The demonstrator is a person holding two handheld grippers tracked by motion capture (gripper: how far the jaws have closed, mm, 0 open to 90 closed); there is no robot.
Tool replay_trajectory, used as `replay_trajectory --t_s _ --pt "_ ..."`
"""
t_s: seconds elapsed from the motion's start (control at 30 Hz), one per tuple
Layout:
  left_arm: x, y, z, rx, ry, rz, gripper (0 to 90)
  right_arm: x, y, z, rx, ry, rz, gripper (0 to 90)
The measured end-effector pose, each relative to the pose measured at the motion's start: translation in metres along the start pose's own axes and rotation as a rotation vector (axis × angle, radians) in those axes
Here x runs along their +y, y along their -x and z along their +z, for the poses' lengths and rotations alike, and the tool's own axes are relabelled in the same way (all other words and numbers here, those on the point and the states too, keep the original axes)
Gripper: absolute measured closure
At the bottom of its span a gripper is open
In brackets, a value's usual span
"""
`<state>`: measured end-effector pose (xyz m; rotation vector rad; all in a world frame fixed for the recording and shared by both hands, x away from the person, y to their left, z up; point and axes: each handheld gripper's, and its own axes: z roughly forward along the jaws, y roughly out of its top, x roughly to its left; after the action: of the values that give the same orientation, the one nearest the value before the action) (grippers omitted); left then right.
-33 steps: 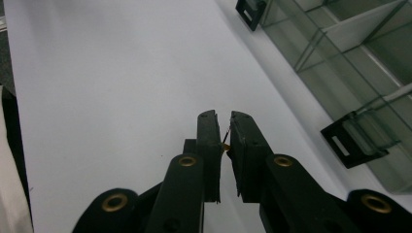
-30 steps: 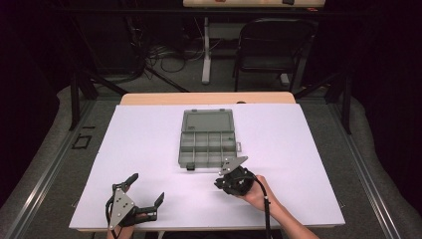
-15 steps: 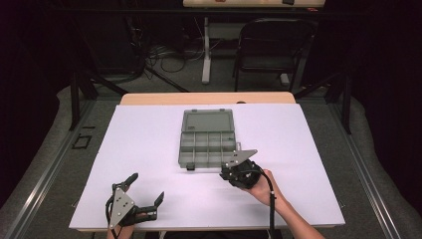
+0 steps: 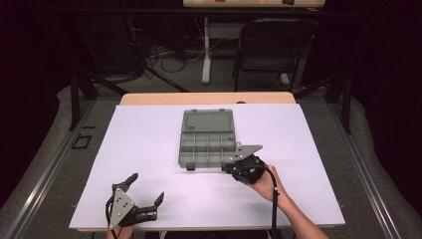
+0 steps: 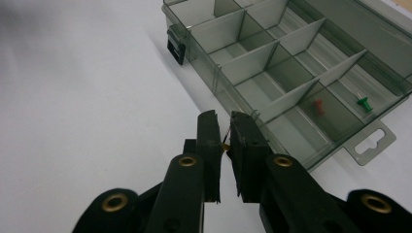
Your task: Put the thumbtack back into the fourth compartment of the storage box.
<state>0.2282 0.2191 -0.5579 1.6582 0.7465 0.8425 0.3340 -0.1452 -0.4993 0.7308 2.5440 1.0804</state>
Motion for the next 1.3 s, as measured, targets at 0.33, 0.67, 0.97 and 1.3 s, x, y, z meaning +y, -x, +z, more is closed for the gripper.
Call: replay_trajectory --t_s 0.33,0.67,0.97,1.3 --pt "0.0 0.0 0.0 0.002 -0.003 0.0 0.1 0.004 0.01 -0.005 -0.029 0.021 0.019 83.0" --pt "0.0 0.0 0.001 0.005 -0.005 -0.003 0.1 0.009 0.017 -0.01 -0.053 0.033 0.033 83.1" --pt "-0.001 0.0 0.002 0.004 -0.007 -0.001 0.1 0.019 0.024 -0.015 -0.072 0.059 0.035 83.1" --pt "-0.001 -0.001 0.002 0.004 -0.007 -0.002 0.1 0.029 0.032 -0.013 -0.092 0.057 0.026 83.1"
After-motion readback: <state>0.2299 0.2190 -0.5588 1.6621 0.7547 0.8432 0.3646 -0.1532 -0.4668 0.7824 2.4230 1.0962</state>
